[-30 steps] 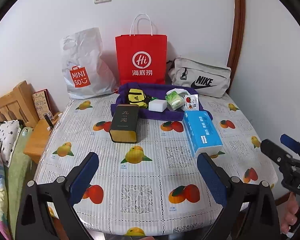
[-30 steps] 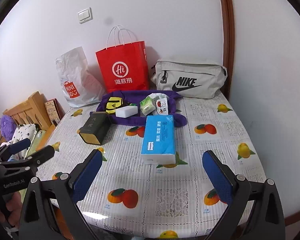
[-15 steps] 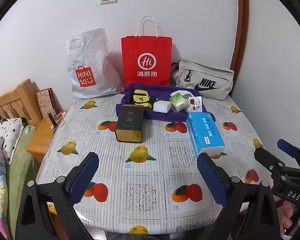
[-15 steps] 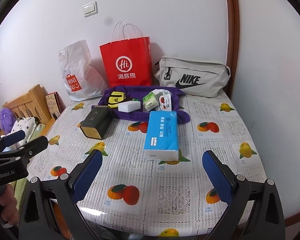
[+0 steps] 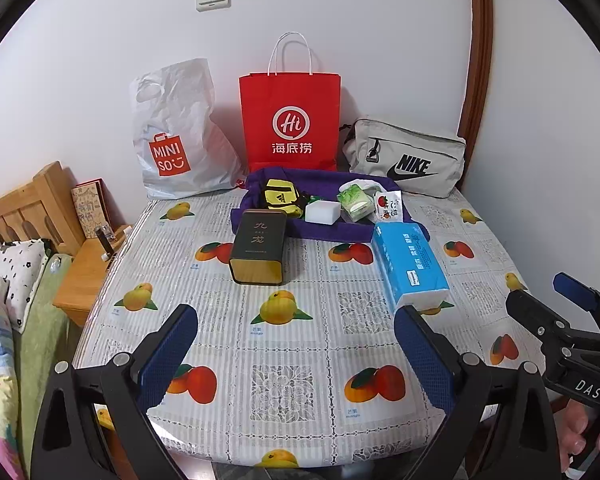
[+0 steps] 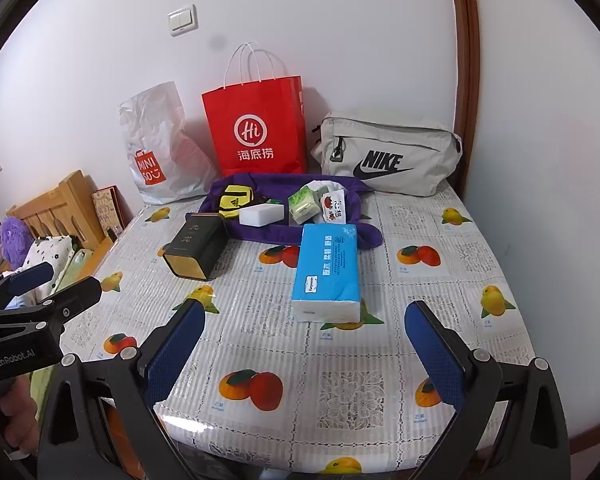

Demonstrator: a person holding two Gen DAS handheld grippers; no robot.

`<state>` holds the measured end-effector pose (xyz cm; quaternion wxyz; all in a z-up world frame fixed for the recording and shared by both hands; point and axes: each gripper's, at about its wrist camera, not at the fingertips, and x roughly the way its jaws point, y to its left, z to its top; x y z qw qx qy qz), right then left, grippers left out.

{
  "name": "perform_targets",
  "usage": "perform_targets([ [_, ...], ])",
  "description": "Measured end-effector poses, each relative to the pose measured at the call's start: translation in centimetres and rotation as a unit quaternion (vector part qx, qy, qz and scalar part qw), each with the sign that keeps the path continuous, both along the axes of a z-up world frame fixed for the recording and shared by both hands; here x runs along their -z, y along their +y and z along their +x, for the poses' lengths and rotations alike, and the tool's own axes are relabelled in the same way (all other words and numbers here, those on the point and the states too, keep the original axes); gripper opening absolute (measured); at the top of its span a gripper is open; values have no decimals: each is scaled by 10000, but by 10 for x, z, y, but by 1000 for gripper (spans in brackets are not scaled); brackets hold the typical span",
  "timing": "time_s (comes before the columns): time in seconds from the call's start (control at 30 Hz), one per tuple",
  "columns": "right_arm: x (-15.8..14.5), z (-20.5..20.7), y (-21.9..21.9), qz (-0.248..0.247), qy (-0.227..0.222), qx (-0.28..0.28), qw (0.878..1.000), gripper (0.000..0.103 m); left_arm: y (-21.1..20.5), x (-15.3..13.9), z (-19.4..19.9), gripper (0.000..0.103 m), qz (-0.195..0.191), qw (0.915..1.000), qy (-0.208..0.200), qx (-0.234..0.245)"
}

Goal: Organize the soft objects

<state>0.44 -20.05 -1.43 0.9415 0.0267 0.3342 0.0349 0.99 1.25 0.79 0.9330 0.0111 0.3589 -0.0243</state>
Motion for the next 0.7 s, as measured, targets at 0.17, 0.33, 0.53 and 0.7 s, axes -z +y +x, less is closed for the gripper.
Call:
perform_targets([
  [0.17,0,0,1,-2,-7,-12,10000,99,-1,0,-1,99,-1,10000,-1,-9],
  [0.33,0,0,1,0,-13,-12,10000,99,0,0,0,99,-5,10000,-8,-5],
  [0.53,-1,-2,2,-11,-15,-15,10000,99,-1,0,-1,99,-5,10000,-9,-7],
  [0.7,-1,-3,3,-13,-23,-9,10000,99,-2,0,-1,99,-9,10000,-7,-23],
])
